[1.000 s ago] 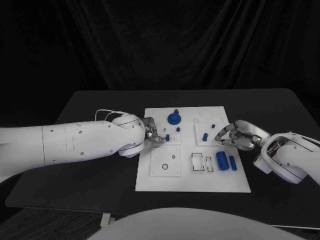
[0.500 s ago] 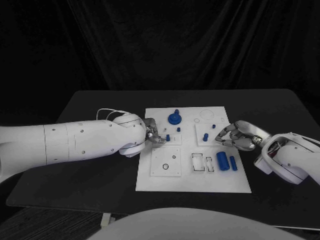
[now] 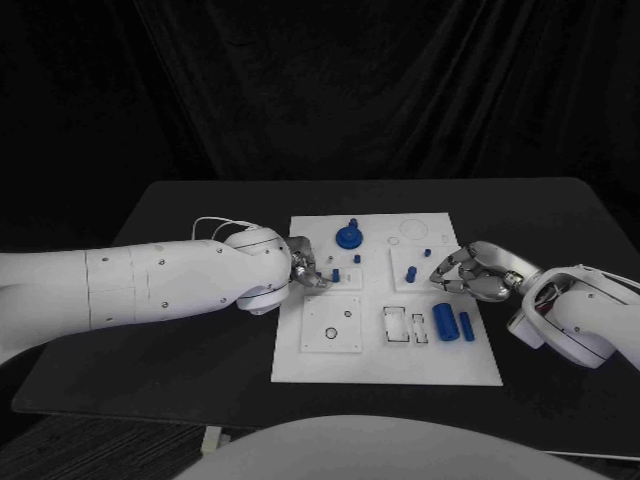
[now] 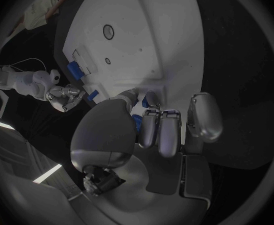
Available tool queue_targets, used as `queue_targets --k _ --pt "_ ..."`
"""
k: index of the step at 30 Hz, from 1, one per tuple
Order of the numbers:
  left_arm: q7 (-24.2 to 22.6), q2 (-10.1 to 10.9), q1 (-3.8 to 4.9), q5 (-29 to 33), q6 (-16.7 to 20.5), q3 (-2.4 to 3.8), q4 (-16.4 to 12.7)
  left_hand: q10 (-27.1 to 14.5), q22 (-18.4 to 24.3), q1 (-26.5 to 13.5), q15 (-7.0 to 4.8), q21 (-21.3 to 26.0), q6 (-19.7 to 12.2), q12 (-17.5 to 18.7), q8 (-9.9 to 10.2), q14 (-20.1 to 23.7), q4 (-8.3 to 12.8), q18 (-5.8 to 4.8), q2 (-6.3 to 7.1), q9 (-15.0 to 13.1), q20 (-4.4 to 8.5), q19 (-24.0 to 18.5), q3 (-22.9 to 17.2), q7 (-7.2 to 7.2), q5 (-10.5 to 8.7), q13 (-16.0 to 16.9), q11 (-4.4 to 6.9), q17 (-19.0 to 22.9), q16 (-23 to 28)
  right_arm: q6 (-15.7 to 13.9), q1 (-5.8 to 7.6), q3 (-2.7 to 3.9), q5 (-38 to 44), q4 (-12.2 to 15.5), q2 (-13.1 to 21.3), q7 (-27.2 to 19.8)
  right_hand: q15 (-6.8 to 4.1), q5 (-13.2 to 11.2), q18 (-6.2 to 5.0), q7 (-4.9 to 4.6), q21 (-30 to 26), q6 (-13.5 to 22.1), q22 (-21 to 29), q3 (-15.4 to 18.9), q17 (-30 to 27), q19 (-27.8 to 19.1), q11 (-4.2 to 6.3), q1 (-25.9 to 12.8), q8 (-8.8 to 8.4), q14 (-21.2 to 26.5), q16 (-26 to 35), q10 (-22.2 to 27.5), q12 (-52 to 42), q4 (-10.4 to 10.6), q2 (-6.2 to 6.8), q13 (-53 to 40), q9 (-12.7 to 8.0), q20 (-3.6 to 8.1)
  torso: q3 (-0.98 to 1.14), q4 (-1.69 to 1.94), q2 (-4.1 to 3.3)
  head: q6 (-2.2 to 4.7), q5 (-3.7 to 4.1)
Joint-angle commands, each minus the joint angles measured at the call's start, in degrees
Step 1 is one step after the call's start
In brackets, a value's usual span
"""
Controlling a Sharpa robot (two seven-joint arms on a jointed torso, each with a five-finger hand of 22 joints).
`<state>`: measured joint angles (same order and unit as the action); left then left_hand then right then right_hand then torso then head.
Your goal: Assemble the parts on the task board
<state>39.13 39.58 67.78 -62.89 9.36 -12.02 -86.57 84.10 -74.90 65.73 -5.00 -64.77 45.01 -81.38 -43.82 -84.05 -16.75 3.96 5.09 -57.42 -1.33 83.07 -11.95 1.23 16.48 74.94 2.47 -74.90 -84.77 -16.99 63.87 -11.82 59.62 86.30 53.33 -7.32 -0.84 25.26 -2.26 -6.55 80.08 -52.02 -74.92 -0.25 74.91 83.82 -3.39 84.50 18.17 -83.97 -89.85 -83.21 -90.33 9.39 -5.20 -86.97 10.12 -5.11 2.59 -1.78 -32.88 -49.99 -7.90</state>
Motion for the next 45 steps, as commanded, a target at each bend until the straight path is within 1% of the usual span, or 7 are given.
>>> queue_targets --k 1,13,23,34,39,42,45 --pt "-0.66 0.24 0.15 1.01 -1.13 -0.12 -0.85 0.79 -9.26 0.53 -0.51 -0.27 -0.35 -0.09 -0.29 -4.34 0.16 0.48 0.35 -0.11 0.29 0.15 0.00 -0.02 0.19 7.79 0.32 -11.37 -0.20 0.42 -0.15 0.03 0.02 0.05 0.03 0.12 -0.31 0.33 -0.54 -0.04 -0.33 -0.27 -11.37 -0.20 15.09 -0.42 1.02 0.41 0.27 -6.03 -0.15 -6.79 0.33 -0.26 -0.02 -3.03 0.09 -0.04 0.01 0.01 0.02 -0.01 0.01" --pt "-0.96 2.76 3.22 0.84 0.01 -0.11 -4.69 0.94 -9.32 0.57 -0.54 -0.56 -0.53 -0.31 -0.79 -4.44 0.06 0.43 1.08 -0.44 0.34 0.28 0.46 -0.02 -0.71 7.94 0.32 -11.54 -0.43 0.36 -0.16 0.03 0.02 0.12 0.21 0.23 -0.31 0.55 -0.55 -0.04 -0.36 -0.27 -11.36 -0.25 15.09 -0.44 1.02 0.46 0.27 -6.03 -0.15 -6.79 0.33 -0.33 0.02 -3.03 0.09 -0.04 0.02 0.04 0.01 -0.01 0.20" --pt "1.45 4.66 5.95 -0.48 -3.08 -0.11 -6.60 1.09 -9.35 0.27 -0.65 -0.79 -0.33 -0.44 -1.35 -4.53 -0.02 0.39 1.04 -0.61 0.45 0.47 0.89 -0.15 -3.13 8.00 0.44 -11.63 -0.56 0.32 -0.15 0.03 0.02 0.20 0.31 0.28 -0.31 0.55 -0.55 -0.04 -0.36 -0.27 -11.36 -0.25 15.09 -0.44 1.02 0.46 0.27 -6.03 -0.15 -6.79 0.33 -0.33 0.02 -3.03 0.09 -0.04 0.00 0.00 0.01 -0.01 0.30" --pt "-0.50 6.81 11.11 1.13 -1.58 -0.11 -8.59 1.83 -9.43 0.42 -0.85 -1.10 0.38 -1.51 -2.09 -4.77 0.04 0.35 0.79 -0.72 0.61 0.64 0.95 -0.59 -4.45 8.86 0.73 -12.10 -1.20 -0.80 -0.15 0.03 0.02 0.41 0.60 -0.13 -0.31 0.67 -0.55 -0.04 -0.37 -0.28 -11.36 -0.29 15.09 -0.44 1.02 0.49 0.28 -6.03 -0.15 -6.79 0.33 -0.39 0.05 -3.03 0.10 -0.04 0.01 -0.01 0.01 -0.01 -0.12" --pt "-3.58 6.04 12.20 2.46 -0.18 -0.11 -7.42 2.09 -9.48 2.12 -0.93 -1.20 0.51 -1.97 -2.39 -4.88 0.01 0.32 0.10 -0.72 0.70 0.60 -0.12 -0.78 -3.32 9.24 0.89 -12.41 -1.61 -1.32 -0.14 0.03 0.02 0.43 0.64 -0.58 -0.30 0.76 -0.52 -0.08 -0.28 -0.34 -11.40 -0.25 15.09 -0.37 1.00 0.27 0.31 -6.03 -0.15 -6.79 0.33 -0.29 0.11 -3.03 0.12 -0.05 0.00 0.04 0.00 -0.01 -0.03" --pt "-5.64 5.26 12.43 4.03 0.30 -0.12 -6.20 1.84 -9.36 2.27 -0.80 -0.58 0.59 -1.68 -1.40 -4.65 -0.09 0.43 -1.39 0.37 0.70 0.18 -1.48 -0.77 -1.49 9.00 0.85 -12.04 -1.09 -1.84 -0.14 0.03 0.02 0.59 0.78 -1.03 -0.29 0.76 -0.52 -0.09 -0.25 -0.36 -11.41 -0.22 15.09 -0.35 0.98 0.10 0.32 -6.03 -0.15 -6.79 0.33 -0.17 0.11 -3.03 0.12 -0.05 -0.02 0.03 0.03 -0.01 0.14" --pt "-8.58 4.45 12.54 5.15 0.37 -0.12 -4.74 0.77 -9.09 3.99 -0.46 0.51 3.24 -0.46 5.07 -4.03 0.07 0.56 -0.70 7.32 0.28 -0.84 -4.28 -0.15 -0.29 7.95 0.12 -11.27 -0.04 -2.81 -0.13 0.03 0.02 0.88 1.03 -1.80 -0.28 0.25 -0.43 -0.06 0.06 -0.47 -11.53 -0.06 15.09 -0.13 0.98 -0.66 0.36 -6.03 -0.15 -6.79 0.33 0.37 0.09 -3.03 0.15 -0.07 -0.01 0.01 0.05 -0.01 0.31"
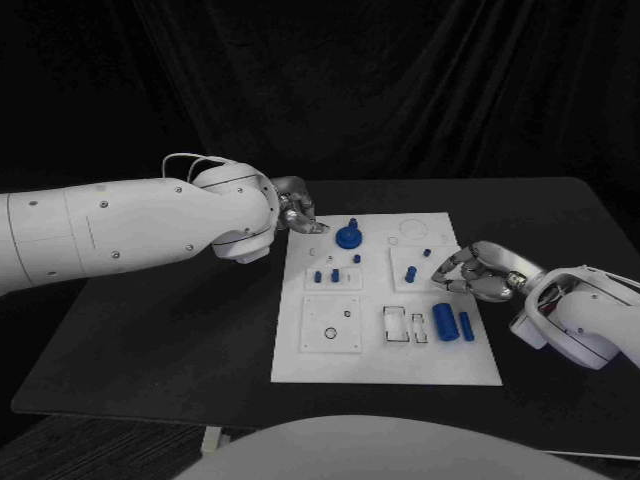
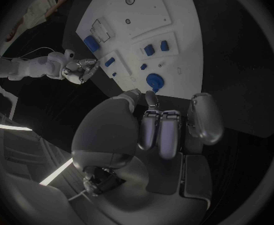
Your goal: Assemble the parts on the task board
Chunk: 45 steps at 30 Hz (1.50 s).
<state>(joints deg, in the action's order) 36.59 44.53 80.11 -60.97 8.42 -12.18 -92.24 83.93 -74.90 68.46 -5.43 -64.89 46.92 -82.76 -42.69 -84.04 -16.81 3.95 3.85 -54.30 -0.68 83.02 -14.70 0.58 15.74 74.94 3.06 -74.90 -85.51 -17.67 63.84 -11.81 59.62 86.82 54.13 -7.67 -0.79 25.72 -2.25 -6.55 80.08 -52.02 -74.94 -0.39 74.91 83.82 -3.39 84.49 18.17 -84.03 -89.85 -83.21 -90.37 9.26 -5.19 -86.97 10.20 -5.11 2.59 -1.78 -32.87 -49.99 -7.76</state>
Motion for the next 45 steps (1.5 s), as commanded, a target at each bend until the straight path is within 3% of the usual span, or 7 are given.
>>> queue_targets --k 1,5,8,10,15,20,45 --pt "-7.47 -0.75 0.22 3.47 1.32 0.04 1.48 0.70 -9.02 1.72 0.09 0.90 1.19 1.27 4.50 -3.95 0.15 0.64 0.46 4.70 -0.37 -0.93 -1.90 0.54 0.65 7.64 -0.33 -11.11 0.90 -2.55 -0.10 0.03 -0.01 0.48 0.32 -1.80 -0.35 -0.61 -0.38 -0.01 0.24 -0.51 -11.57 0.13 15.09 0.00 1.01 -0.97 0.37 -5.97 -0.15 -6.79 0.37 0.77 0.06 -3.03 0.08 -0.07 -0.01 0.01 0.05 -0.01 0.18" --pt "-12.98 -1.36 0.11 3.88 1.91 0.03 3.00 -4.47 -8.40 7.20 0.64 3.69 1.69 8.99 8.90 -2.05 0.59 1.07 1.57 9.28 -0.87 -2.67 -5.10 1.20 -0.03 1.14 -0.88 -8.62 4.31 -3.99 -0.08 0.03 -0.07 1.06 0.76 -2.96 -0.48 -4.09 -0.25 0.19 0.77 -0.77 -11.77 0.70 15.09 0.41 1.18 -2.75 0.43 -5.97 -0.15 -6.79 0.37 2.50 -0.10 -3.03 0.10 0.01 -0.01 -0.07 0.03 -0.01 0.13" --pt "-20.22 -1.97 -0.28 3.77 3.22 0.02 4.42 -19.64 -7.54 13.90 3.53 7.17 2.78 39.04 15.36 8.39 0.84 1.48 3.99 16.48 -2.27 -6.46 -10.87 3.63 -3.13 -24.32 -3.29 1.70 18.67 -5.63 0.07 0.03 -0.23 1.98 1.41 -4.30 -0.60 -5.69 -0.06 0.33 1.48 -1.08 -12.02 1.00 15.09 0.90 1.32 -3.46 0.54 -5.97 -0.15 -6.79 0.37 3.42 -0.15 -3.03 0.15 0.12 -0.01 -0.11 -0.01 -0.01 0.08" --pt "-25.09 -2.41 -0.72 2.75 3.95 0.02 5.36 -26.14 -5.13 17.61 5.82 17.49 1.09 49.79 19.94 27.04 1.57 2.08 5.51 20.45 -3.99 -14.29 -14.99 6.49 -4.58 -32.59 -6.00 16.38 40.45 -6.69 0.33 0.04 -0.47 2.64 1.85 -5.19 -0.70 -6.32 0.06 0.47 1.95 -1.37 -12.19 1.13 15.09 1.21 1.44 -3.71 0.65 -5.97 -0.15 -6.79 0.37 3.89 -0.16 -3.03 0.19 0.21 -0.03 -0.12 -0.04 -0.01 -0.07" --pt "-38.35 -4.08 -2.58 -8.13 5.28 0.01 8.98 -41.61 -3.88 20.00 6.91 19.77 -3.35 66.00 30.10 28.83 2.66 2.66 8.74 29.33 -4.71 -19.31 -14.09 7.13 -6.64 -46.05 -8.35 23.92 45.16 -9.51 1.53 0.04 -1.18 4.86 3.27 -7.71 -1.00 -6.75 0.18 0.83 2.41 -2.06 -12.35 1.32 15.09 1.55 1.80 -3.83 0.89 -5.97 -0.15 -6.79 0.37 4.60 -0.05 -3.03 0.29 0.46 -0.06 -0.10 -0.07 -0.01 -0.10" --pt "-45.86 -6.33 -4.31 -28.15 7.14 0.02 12.55 -38.85 -10.11 18.66 1.95 -8.13 -0.01 68.33 33.44 5.77 1.30 -0.29 8.56 34.99 -1.66 1.29 -5.34 0.21 -11.60 -54.68 -4.22 22.37 32.97 -10.41 2.42 0.04 -1.44 6.43 4.10 -8.82 -1.20 -6.61 0.34 1.03 3.04 -2.39 -12.57 1.29 15.09 1.96 2.01 -3.51 0.99 -5.97 -0.15 -6.79 0.37 4.67 0.09 -3.03 0.33 0.64 -0.09 -0.05 -0.04 -0.01 0.00" --pt "-53.75 -14.93 -6.19 -44.81 6.79 0.06 23.43 -30.07 -11.22 22.05 0.04 -11.19 11.36 69.67 34.90 1.95 0.81 -1.02 7.87 41.34 -0.36 3.04 -1.17 -0.22 -10.48 -64.83 -1.37 17.24 19.10 -7.99 2.74 0.03 -1.64 6.00 2.61 -8.73 -1.29 -6.58 0.41 1.05 3.29 -2.40 -12.65 1.30 15.09 2.14 2.06 -3.41 0.94 -5.97 -0.15 -6.79 0.37 4.79 0.15 -3.03 0.31 0.74 -1.05 0.39 -0.86 -0.01 1.11"
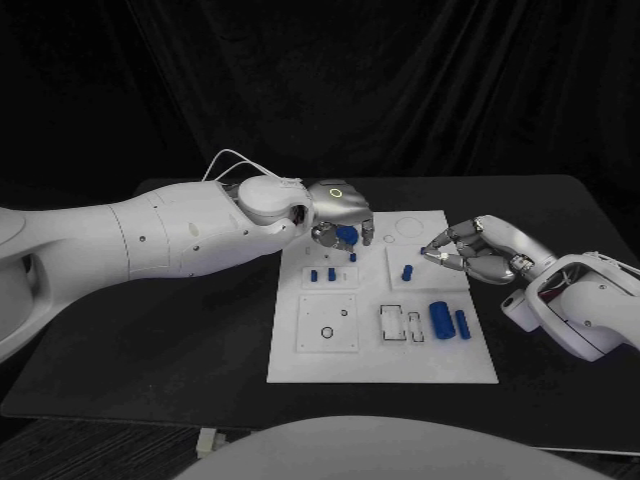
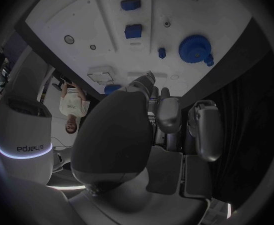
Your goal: Assemble the parts on the task board
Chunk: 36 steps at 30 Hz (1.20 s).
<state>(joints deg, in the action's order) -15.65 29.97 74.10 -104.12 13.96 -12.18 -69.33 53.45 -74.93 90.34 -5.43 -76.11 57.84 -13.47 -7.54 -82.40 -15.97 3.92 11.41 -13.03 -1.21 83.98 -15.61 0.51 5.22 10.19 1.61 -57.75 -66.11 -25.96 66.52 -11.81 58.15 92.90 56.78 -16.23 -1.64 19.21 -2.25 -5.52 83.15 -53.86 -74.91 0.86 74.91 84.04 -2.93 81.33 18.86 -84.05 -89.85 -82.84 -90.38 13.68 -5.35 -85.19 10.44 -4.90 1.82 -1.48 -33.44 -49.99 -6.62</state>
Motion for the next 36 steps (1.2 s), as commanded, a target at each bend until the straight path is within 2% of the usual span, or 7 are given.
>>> queue_targets --k 1,10,11,13,16,23,36 --pt "-1.35 -0.47 -0.22 -1.68 1.28 0.06 0.70 0.51 -11.20 0.06 0.05 -0.01 0.37 0.41 -0.16 0.32 -0.10 -1.00 0.31 0.14 0.15 2.09 -0.28 -0.16 0.04 -0.14 0.03 0.13 -0.34 0.39 0.06 0.03 -0.17 -0.12 -0.07 -0.10 -0.44 -0.06 0.41 0.01 0.22 -0.55 -12.68 0.05 15.09 1.92 1.60 -0.25 0.26 -5.95 -0.15 -7.16 0.38 0.37 0.30 -4.81 0.08 0.53 -0.31 0.11 -0.31 -0.01 -0.04" --pt "-0.41 -1.28 -0.51 -1.71 1.08 0.07 2.36 0.90 -11.14 -0.30 0.15 0.25 0.10 0.57 0.23 0.67 -0.29 -0.96 0.07 0.37 0.10 1.99 -0.52 -0.13 0.07 -0.45 -0.11 1.06 0.09 1.18 0.00 0.02 -0.18 -0.66 -0.58 0.33 -0.44 -0.06 0.40 0.01 0.18 -0.54 -12.67 0.05 15.09 1.90 1.61 -0.23 0.24 -5.95 -0.15 -7.16 0.38 0.38 0.30 -4.81 0.07 0.54 -0.58 0.21 -0.43 -0.01 -0.11" --pt "-0.35 -1.36 -0.55 -1.72 1.08 0.07 2.55 0.94 -11.15 -0.33 0.16 0.20 0.10 0.57 0.25 0.69 -0.30 -0.97 0.06 0.38 0.09 2.00 -0.53 -0.13 0.06 -0.47 -0.13 1.09 0.10 1.28 -0.01 0.02 -0.18 -0.73 -0.65 0.37 -0.44 -0.06 0.40 0.01 0.18 -0.54 -12.67 0.05 15.09 1.90 1.61 -0.23 0.24 -5.95 -0.15 -7.16 0.38 0.38 0.30 -4.81 0.07 0.54 -0.51 0.18 -0.37 -0.01 -0.15" --pt "-0.26 -1.47 -0.63 -1.72 1.11 0.07 2.82 1.23 -11.15 -0.40 0.19 0.20 0.11 0.56 0.33 0.74 -0.29 -0.97 0.07 0.43 0.06 1.99 -0.59 -0.14 -0.08 -0.54 -0.12 1.10 0.02 1.45 -0.02 0.02 -0.18 -0.85 -0.75 0.44 -0.44 -0.06 0.40 0.01 0.18 -0.54 -12.67 0.05 15.09 1.90 1.61 -0.23 0.24 -5.95 -0.15 -7.16 0.38 0.38 0.30 -4.81 0.07 0.54 -0.54 0.18 -0.38 -0.01 -0.18" --pt "-0.16 -1.63 -0.71 -1.72 1.05 0.07 3.10 1.45 -11.16 -0.53 0.20 0.17 0.08 0.55 0.42 0.85 -0.31 -0.98 0.10 0.49 0.05 1.99 -0.61 -0.13 -0.25 -0.61 -0.20 1.38 0.14 1.70 -0.04 0.02 -0.18 -1.03 -0.87 0.56 -0.45 -0.06 0.38 0.02 0.12 -0.51 -12.64 0.04 15.09 1.86 1.61 -0.20 0.22 -5.95 -0.15 -7.16 0.38 0.38 0.30 -4.81 0.06 0.55 -0.43 0.20 -0.36 -0.01 -0.19" --pt "0.14 -2.31 -1.01 -1.72 0.31 0.07 4.08 1.99 -11.14 -0.57 0.21 0.27 0.08 0.50 0.55 0.99 -0.29 -0.96 0.01 0.57 0.01 1.94 -0.79 -0.16 -0.31 -0.73 -0.08 1.72 0.24 2.11 -0.10 0.02 -0.18 -1.46 -1.13 0.68 -0.45 -0.06 0.38 0.02 0.12 -0.51 -12.64 0.04 15.09 1.86 1.61 -0.20 0.22 -5.95 -0.15 -7.16 0.38 0.38 0.30 -4.81 0.06 0.55 -0.43 0.16 -0.37 -0.01 -0.20" --pt "0.57 -4.61 -2.47 -1.72 -1.96 0.07 7.42 4.35 -10.89 -0.67 0.30 1.26 -0.11 0.36 1.17 1.87 -0.18 -0.78 0.13 0.94 -0.10 1.55 -1.57 -0.08 -0.29 -1.20 -0.05 3.77 1.15 2.45 -0.15 0.02 -0.18 -1.77 -1.19 0.79 -0.46 -0.06 0.37 0.02 0.06 -0.49 -12.62 0.02 15.09 1.83 1.61 -0.15 0.19 -5.95 -0.15 -7.16 0.38 0.40 0.29 -4.81 0.05 0.57 -0.43 0.08 -0.31 -0.01 0.11"
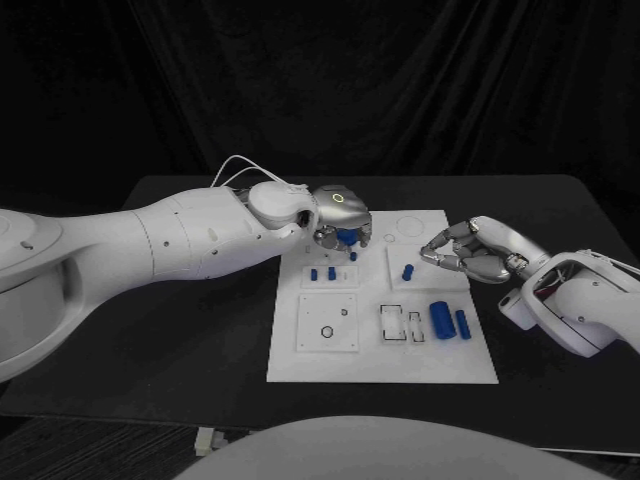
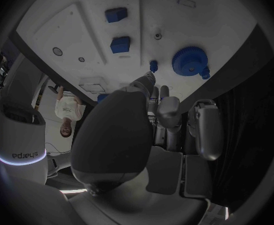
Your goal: Assemble the parts on the task board
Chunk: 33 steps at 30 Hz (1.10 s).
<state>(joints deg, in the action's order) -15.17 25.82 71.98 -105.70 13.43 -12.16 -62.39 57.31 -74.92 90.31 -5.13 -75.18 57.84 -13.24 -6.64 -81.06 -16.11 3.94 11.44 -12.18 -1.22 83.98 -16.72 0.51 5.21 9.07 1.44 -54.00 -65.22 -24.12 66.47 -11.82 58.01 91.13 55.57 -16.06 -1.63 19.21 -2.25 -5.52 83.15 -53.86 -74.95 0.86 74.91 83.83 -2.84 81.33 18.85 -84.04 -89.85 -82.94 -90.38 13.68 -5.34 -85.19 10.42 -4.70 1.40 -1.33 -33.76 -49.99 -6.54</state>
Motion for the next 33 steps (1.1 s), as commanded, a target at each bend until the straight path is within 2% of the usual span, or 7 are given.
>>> queue_targets --k 1,7,18,30,31,33 --pt "0.08 -0.59 -0.46 -0.13 -1.59 0.05 0.64 0.59 -10.90 -0.63 0.00 0.37 -0.11 0.12 0.29 0.56 -0.02 -0.79 0.11 0.09 -0.10 1.53 -0.50 -0.10 -0.29 -0.09 0.16 0.12 0.31 0.63 -0.10 0.04 -0.05 -0.01 0.01 0.62 -0.47 -0.06 0.36 0.02 0.06 -0.49 -12.59 0.02 15.09 2.04 1.52 -0.16 0.20 -5.96 -0.15 -7.06 0.38 0.40 0.28 -4.81 0.06 0.37 0.00 -0.08 0.00 -0.01 0.02" --pt "0.38 -1.17 -1.08 -0.13 -1.69 0.06 1.48 1.01 -10.85 -0.68 -0.01 0.56 -0.08 0.07 0.35 0.72 -0.02 -0.75 0.14 0.13 -0.11 1.46 -0.61 -0.05 -0.31 -0.12 0.17 0.52 0.50 0.83 -0.11 0.04 -0.05 -0.09 -0.03 0.68 -0.47 -0.06 0.36 0.03 0.08 -0.49 -12.59 0.00 15.09 2.05 1.53 -0.11 0.19 -5.96 -0.15 -7.06 0.38 0.41 0.28 -4.81 0.06 0.38 -0.02 -0.07 0.02 -0.01 -0.02" --pt "0.52 -2.19 -1.70 -0.13 -2.52 0.06 2.72 2.06 -10.75 -0.62 0.01 0.97 0.14 -0.08 0.41 1.12 0.06 -0.68 0.04 0.19 -0.14 1.28 -1.02 -0.15 -0.11 -0.13 0.18 1.34 0.88 1.15 -0.18 0.04 -0.05 -0.17 0.02 0.82 -0.48 -0.06 0.34 0.02 -0.02 -0.47 -12.56 -0.01 15.09 1.99 1.53 -0.07 0.16 -5.96 -0.15 -7.06 0.38 0.41 0.29 -4.81 0.05 0.40 -0.05 0.03 0.00 -0.01 0.27" --pt "0.64 -2.95 -2.15 -0.13 -2.56 0.06 3.98 2.85 -10.66 -0.02 0.00 1.40 0.54 0.09 0.40 1.62 0.56 -0.61 0.00 0.22 -0.15 1.11 -1.88 -0.22 1.40 -0.20 0.17 2.64 1.40 1.55 -0.36 0.04 -0.05 -0.08 0.20 1.07 -0.48 -0.06 0.30 0.02 -0.14 -0.45 -12.51 0.00 15.09 1.92 1.53 -0.04 0.14 -5.96 -0.15 -7.06 0.38 0.41 0.31 -4.81 0.04 0.40 -0.07 -0.04 -0.03 -0.01 0.34" --pt "0.70 -3.00 -2.17 -0.13 -2.60 0.06 4.04 3.10 -10.64 0.19 0.00 1.50 0.77 0.15 0.34 1.68 0.76 -0.59 -0.03 0.20 -0.15 1.07 -2.22 -0.22 2.28 -0.22 0.20 2.81 1.39 1.59 -0.39 0.04 -0.05 -0.08 0.19 1.09 -0.48 -0.06 0.30 0.02 -0.14 -0.45 -12.51 0.00 15.09 1.92 1.53 -0.04 0.14 -5.96 -0.15 -7.06 0.38 0.41 0.31 -4.81 0.04 0.40 -0.08 -0.05 -0.03 -0.01 0.35" --pt "0.76 -3.05 -2.20 -0.13 -2.65 0.06 4.11 3.28 -10.63 0.26 0.00 1.55 0.88 0.19 0.33 1.73 0.87 -0.59 0.00 0.19 -0.15 1.05 -2.41 -0.19 2.83 -0.23 0.20 2.97 1.41 1.66 -0.43 0.04 -0.05 -0.08 0.19 1.11 -0.48 -0.06 0.27 0.01 -0.27 -0.43 -12.46 0.00 15.09 1.84 1.53 -0.02 0.13 -5.96 -0.15 -7.06 0.38 0.42 0.32 -4.81 0.04 0.41 -0.07 -0.01 -0.03 -0.01 0.40"
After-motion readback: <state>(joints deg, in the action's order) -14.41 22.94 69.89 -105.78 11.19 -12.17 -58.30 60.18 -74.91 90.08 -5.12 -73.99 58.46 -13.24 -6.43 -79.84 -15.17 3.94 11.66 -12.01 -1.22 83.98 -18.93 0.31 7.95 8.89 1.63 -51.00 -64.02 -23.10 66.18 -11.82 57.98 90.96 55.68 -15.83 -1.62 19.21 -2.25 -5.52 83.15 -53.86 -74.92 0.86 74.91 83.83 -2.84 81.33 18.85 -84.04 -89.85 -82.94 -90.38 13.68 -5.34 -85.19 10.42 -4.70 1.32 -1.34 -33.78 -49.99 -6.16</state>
